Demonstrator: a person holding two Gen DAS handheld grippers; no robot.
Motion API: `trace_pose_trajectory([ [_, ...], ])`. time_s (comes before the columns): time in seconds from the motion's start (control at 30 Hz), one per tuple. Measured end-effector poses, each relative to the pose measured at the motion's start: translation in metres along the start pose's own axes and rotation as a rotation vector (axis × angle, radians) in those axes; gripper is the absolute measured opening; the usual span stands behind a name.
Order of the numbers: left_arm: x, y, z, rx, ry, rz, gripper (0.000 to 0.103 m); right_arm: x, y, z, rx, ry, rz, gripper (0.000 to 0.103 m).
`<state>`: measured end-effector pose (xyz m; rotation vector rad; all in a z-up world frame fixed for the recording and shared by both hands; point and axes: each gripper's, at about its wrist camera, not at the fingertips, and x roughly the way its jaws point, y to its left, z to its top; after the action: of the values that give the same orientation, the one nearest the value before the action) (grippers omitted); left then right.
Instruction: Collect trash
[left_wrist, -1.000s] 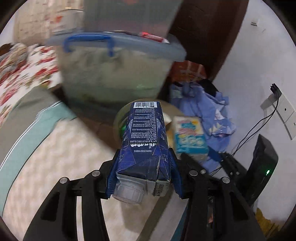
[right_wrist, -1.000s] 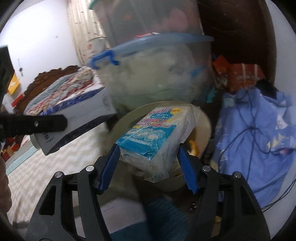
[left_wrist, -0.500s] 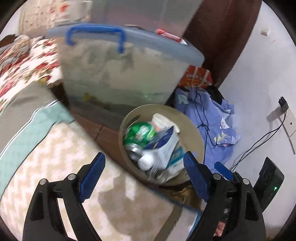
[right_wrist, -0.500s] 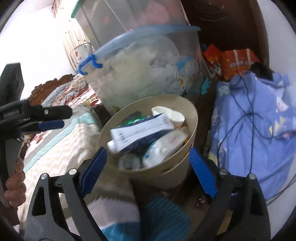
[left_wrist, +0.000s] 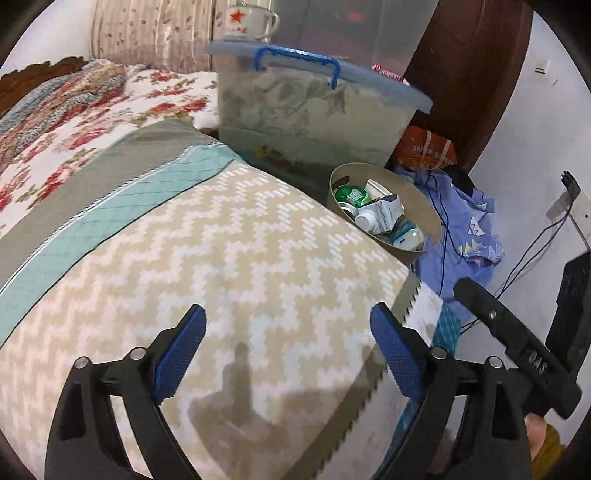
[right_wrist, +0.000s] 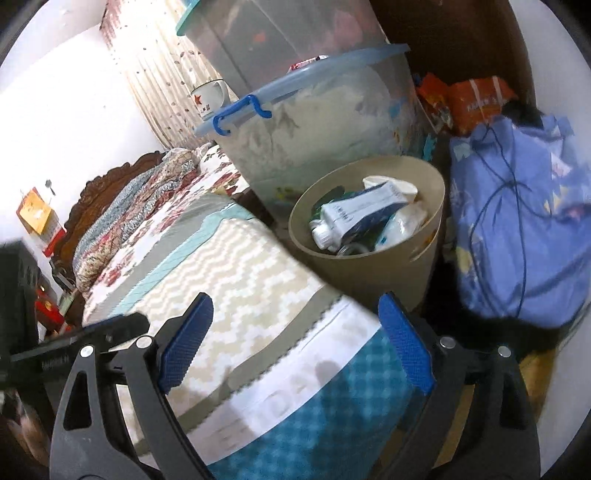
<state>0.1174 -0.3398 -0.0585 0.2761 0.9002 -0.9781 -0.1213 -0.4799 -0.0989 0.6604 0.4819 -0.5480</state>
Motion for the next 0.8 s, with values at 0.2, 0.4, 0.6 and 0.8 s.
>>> trace_pose_trajectory([
  [0.2,-0.049,0.004,-0.029,0.032,-0.078,0.008,0.089,-0.020,0.024,-0.018,0.014,0.028,0.000,0.091],
  [0.4,-0.086,0.012,-0.047,0.036,-0.153,0.026,0.092,-0.040,0.052,-0.031,-0.001,0.028,-0.004,0.092],
  [0.6,-0.110,0.022,-0.062,0.047,-0.188,0.036,0.092,-0.057,0.073,-0.041,-0.009,0.014,-0.019,0.094],
  [0.8,-0.126,0.024,-0.071,0.086,-0.219,0.045,0.094,-0.073,0.085,-0.048,0.010,-0.004,-0.038,0.098],
])
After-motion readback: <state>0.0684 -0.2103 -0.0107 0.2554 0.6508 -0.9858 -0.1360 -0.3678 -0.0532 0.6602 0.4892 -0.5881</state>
